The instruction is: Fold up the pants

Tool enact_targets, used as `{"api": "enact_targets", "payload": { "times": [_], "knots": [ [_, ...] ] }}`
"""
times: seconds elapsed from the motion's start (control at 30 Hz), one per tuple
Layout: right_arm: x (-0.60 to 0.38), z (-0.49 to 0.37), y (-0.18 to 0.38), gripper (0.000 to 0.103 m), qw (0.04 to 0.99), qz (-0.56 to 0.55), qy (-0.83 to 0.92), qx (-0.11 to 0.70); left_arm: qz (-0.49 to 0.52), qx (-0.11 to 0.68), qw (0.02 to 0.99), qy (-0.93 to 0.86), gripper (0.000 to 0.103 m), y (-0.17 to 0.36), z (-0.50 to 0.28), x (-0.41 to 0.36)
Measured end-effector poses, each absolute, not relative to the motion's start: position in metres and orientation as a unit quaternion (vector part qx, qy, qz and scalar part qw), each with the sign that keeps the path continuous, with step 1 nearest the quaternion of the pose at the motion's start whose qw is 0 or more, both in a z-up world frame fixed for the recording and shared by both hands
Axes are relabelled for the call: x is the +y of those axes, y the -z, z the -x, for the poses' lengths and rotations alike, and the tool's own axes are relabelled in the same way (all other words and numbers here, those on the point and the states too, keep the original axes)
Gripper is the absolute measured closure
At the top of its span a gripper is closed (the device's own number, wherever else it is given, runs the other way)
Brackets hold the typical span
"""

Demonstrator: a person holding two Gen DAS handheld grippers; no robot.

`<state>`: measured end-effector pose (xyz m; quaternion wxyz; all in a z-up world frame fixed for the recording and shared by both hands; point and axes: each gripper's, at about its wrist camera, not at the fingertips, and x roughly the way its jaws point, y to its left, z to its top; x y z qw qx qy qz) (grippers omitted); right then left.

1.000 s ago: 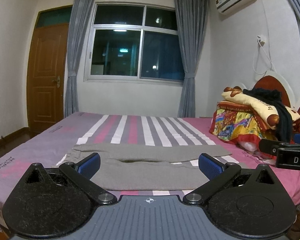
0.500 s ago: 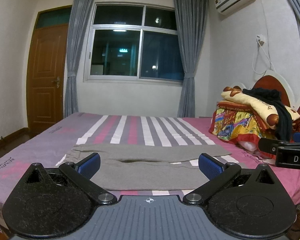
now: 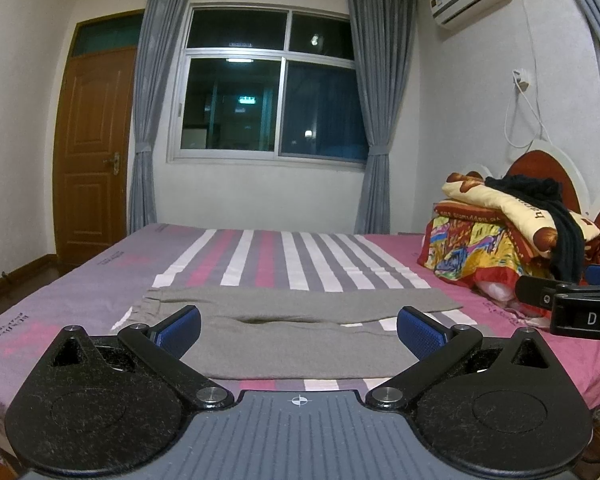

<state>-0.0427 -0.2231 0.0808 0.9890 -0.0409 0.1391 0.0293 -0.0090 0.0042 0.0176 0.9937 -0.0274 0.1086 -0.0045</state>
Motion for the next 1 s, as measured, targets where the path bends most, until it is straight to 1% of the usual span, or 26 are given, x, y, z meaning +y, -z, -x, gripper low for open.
{"api": "enact_targets", "payload": {
  "times": [0.67,0.83,0.9,1.0],
  "knots": [
    [-0.222,0.042,-0.079,0.0,0.988,0.039,-0.029,0.144,0.018,0.123,0.992,0.009,0.0,-0.014,0.009,0.001],
    [-0.227,0.039,-0.076,0.0,0.988,0.034,-0.045,0.144,0.072,0.129,0.989,0.006,0.0,-0.012,0.009,0.013],
    [-0.233,0.037,-0.074,0.0,0.989,0.029,-0.05,0.132,0.081,0.134,0.988,0.007,0.0,-0.009,0.001,0.019],
    [-0.247,0.012,-0.075,0.0,0.989,0.014,-0.083,0.121,0.083,0.135,0.987,0.031,0.0,-0.002,-0.021,0.034]
  ]
}}
